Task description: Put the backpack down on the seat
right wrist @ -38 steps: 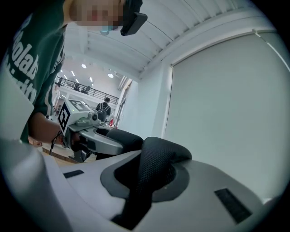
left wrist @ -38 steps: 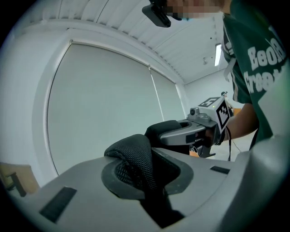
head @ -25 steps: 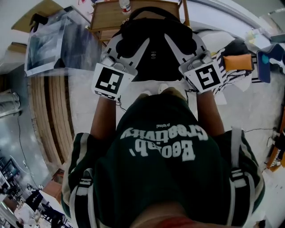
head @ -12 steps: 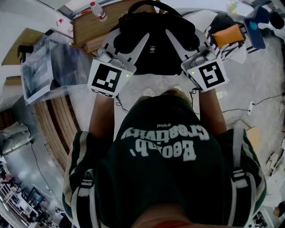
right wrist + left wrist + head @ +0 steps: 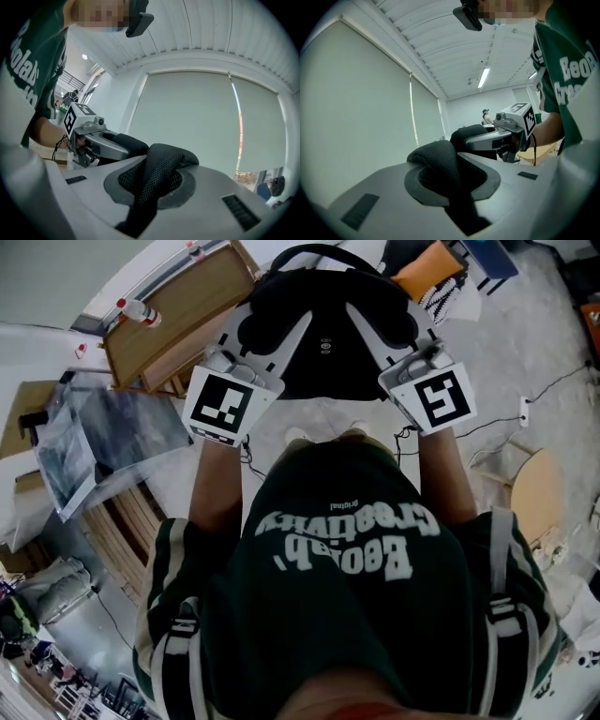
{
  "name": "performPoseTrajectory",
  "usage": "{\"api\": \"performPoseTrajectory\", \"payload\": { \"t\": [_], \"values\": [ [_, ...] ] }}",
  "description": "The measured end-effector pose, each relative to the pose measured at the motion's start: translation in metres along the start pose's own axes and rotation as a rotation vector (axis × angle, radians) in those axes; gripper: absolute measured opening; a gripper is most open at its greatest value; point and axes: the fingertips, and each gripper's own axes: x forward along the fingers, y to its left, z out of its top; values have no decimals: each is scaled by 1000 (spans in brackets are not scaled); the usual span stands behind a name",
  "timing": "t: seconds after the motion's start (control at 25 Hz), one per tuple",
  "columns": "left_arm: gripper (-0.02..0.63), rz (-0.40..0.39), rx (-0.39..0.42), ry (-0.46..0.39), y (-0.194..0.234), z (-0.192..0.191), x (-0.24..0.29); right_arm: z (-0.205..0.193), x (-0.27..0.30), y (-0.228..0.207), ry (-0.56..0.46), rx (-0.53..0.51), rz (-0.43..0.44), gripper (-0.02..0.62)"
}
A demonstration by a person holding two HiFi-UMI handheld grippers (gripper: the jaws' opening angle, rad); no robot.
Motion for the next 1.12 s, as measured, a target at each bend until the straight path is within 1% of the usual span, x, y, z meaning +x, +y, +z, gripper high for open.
{"api": "performPoseTrajectory", "payload": {
  "t": [0.16, 0.44, 0.56, 0.64, 0.88, 1.12],
  "values": [
    [84, -71, -13, -12, -49, 18, 58, -7, -59, -50, 9, -12, -56, 67],
    [84, -128, -56, -3, -126, 29, 150, -36, -151, -122, 37, 14, -119, 67],
    [84, -155, -64, -1, -161, 34, 190, -52, -192, -152, 54, 23, -140, 67],
    [86, -171, -66, 1, -176, 36, 215, -61, -212, -172, 66, 31, -156, 67],
    [86, -244, -88, 29, -202, 28, 270, -92, -244, -213, 102, 79, -218, 67],
    [86, -319, -100, 48, -196, 8, 337, -132, -242, -268, 150, 113, -275, 67]
  ]
}}
